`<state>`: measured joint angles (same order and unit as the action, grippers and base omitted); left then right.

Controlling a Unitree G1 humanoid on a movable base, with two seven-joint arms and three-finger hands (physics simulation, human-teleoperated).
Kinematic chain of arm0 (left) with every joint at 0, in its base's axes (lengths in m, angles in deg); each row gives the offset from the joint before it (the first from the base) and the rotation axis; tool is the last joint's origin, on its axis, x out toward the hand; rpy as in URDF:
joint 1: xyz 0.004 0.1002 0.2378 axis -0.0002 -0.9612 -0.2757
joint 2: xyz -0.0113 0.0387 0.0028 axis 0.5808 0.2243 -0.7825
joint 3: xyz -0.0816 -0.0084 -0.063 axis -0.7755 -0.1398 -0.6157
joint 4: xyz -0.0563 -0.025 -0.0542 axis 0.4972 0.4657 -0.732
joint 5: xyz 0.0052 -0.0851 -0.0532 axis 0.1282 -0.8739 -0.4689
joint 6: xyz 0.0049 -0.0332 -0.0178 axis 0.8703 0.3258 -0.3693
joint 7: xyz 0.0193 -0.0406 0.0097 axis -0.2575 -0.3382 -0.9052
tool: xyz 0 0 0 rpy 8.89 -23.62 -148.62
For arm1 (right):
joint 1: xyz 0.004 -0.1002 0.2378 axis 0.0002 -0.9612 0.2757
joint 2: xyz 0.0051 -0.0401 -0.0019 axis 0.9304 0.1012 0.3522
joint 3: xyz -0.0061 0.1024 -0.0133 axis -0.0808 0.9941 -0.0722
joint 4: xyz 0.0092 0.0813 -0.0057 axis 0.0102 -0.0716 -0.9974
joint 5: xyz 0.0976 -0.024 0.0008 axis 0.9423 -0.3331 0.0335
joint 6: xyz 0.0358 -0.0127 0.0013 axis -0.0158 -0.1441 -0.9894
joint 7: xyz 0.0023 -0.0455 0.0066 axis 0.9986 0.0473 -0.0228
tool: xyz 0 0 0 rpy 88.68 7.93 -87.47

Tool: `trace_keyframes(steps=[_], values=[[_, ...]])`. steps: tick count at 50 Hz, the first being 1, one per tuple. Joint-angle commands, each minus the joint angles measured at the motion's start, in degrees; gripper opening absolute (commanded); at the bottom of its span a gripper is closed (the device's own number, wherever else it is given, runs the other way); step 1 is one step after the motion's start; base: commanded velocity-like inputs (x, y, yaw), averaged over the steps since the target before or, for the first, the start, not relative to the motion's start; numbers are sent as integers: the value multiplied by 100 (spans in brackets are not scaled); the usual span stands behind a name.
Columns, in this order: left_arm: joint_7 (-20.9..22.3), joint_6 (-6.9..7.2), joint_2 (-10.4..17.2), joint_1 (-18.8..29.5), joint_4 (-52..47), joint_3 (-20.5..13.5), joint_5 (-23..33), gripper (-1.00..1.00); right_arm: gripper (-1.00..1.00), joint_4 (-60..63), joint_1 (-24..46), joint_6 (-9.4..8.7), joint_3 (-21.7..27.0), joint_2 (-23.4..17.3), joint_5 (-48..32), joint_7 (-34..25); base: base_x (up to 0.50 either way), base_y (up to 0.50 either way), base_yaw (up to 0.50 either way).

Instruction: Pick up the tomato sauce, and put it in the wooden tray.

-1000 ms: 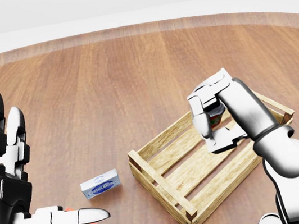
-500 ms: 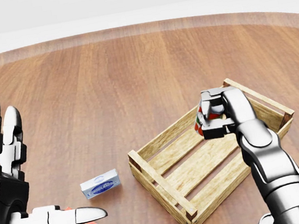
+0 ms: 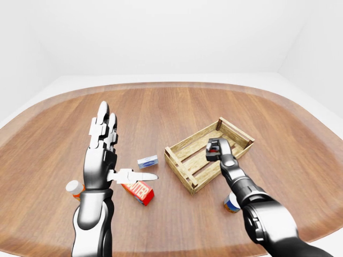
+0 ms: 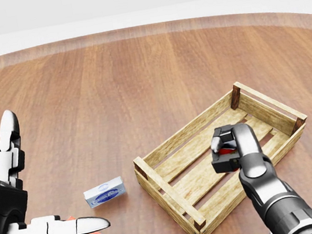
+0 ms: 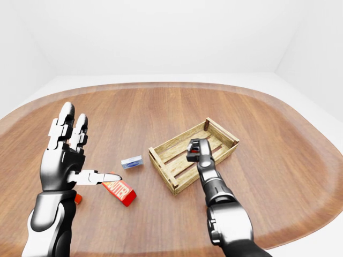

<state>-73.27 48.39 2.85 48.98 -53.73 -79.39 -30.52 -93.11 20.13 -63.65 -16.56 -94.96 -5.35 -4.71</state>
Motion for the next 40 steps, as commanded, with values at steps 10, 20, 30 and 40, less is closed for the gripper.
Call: trace_keyframes(steps=[10, 20, 30, 40], values=[[4, 0, 3, 2, 17, -32, -12, 100, -100, -619, 182, 106, 108, 114, -516, 494, 0, 0, 0], [15, 0, 9, 1, -65, -63, -29, 100, -100, -688, 256, 106, 242, 178, -328, 522, 0, 0, 0], [24, 0, 20, 53, -117, -141, -63, 100, -100, -740, 352, 106, 311, 217, -235, 537, 0, 0, 0], [26, 0, 18, 41, -85, -139, -67, 100, -100, -748, 367, 106, 397, 221, -55, 411, 0, 0, 0]])
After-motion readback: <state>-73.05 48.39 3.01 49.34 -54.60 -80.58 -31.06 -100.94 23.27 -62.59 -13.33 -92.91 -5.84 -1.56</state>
